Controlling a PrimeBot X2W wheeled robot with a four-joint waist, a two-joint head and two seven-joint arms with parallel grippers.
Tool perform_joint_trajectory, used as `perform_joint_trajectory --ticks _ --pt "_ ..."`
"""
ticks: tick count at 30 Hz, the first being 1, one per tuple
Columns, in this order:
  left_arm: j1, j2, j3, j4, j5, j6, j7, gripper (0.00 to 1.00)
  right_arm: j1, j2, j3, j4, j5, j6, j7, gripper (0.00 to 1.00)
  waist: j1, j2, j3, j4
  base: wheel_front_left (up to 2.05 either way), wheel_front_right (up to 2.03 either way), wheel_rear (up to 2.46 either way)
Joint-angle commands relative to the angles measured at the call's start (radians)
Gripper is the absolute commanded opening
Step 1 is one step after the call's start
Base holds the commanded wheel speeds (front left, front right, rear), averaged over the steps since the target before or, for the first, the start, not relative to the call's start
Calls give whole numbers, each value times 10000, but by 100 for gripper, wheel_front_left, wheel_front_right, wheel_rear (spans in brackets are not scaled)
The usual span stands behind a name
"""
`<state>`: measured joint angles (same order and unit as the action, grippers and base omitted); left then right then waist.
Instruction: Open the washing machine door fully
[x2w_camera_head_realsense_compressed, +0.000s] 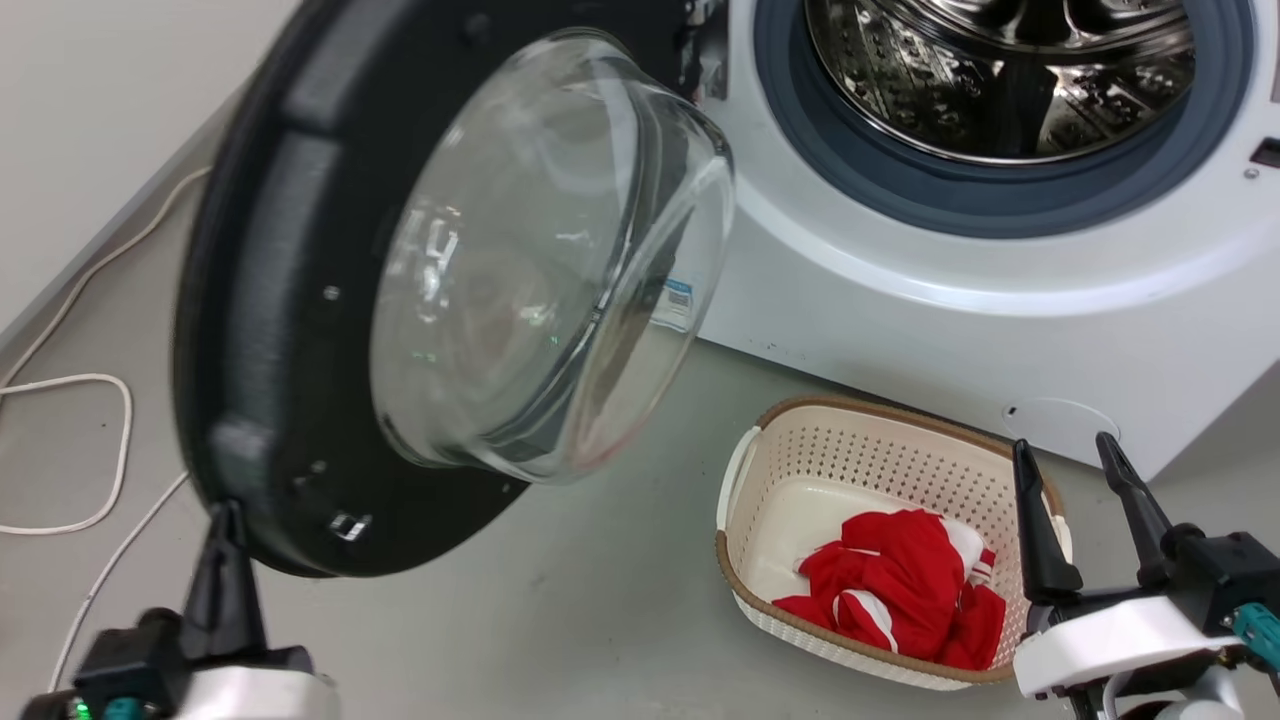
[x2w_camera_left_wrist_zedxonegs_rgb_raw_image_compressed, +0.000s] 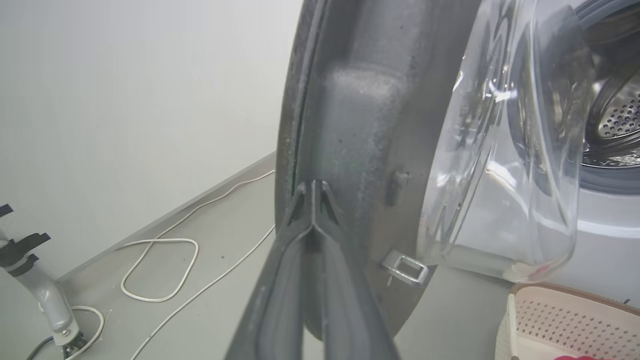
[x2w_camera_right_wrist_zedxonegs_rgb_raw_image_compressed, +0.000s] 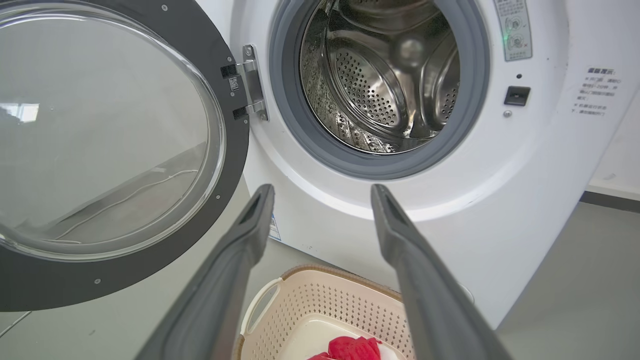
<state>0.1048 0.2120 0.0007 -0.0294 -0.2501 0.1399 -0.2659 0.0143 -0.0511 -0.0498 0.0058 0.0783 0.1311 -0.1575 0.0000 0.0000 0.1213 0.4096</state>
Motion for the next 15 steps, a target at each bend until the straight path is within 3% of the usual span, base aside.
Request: perform_joint_trajectory --ticks 1,9,15 --pt "-341 90 363 225 -90 -42 28 0 -227 18 25 -50 -67 -7 8 100 0 0 195 -174 0 0 0" --pt "-922 266 1710 925 -246 -275 25 0 -379 18 4 24 -24 -7 -66 100 0 0 437 -478 0 0 0" --pt "-1330 299 2415 1441 -95 -692 26 0 -443 20 -11 167 8 -7 -151 100 0 0 395 -612 0 0 0"
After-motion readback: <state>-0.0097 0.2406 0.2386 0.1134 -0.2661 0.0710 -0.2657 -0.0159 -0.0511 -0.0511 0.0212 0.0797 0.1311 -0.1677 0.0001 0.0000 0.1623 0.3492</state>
